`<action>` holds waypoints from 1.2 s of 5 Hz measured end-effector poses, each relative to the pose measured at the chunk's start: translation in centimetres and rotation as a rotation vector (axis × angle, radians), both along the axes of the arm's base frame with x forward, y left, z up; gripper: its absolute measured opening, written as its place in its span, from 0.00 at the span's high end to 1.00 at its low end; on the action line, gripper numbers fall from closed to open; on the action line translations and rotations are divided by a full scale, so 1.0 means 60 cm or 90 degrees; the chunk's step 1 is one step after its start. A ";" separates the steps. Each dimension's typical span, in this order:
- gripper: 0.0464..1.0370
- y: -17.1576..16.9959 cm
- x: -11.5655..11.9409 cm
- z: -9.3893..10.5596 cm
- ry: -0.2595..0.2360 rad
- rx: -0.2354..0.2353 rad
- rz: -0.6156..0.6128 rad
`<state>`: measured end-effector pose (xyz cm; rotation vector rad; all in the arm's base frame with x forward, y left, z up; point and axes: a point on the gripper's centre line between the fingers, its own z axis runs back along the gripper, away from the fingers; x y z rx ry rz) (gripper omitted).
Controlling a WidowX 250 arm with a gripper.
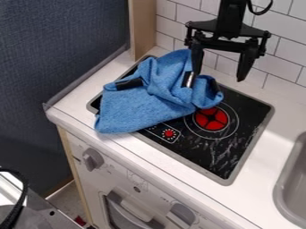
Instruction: Move the cloth from left to right
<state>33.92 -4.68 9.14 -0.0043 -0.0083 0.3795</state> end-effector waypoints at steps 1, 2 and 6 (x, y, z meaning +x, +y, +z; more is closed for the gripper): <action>0.04 0.002 -0.005 -0.022 0.025 0.004 0.004; 0.04 0.027 0.003 -0.029 0.018 0.010 0.034; 0.09 0.108 0.047 -0.099 0.024 0.079 0.085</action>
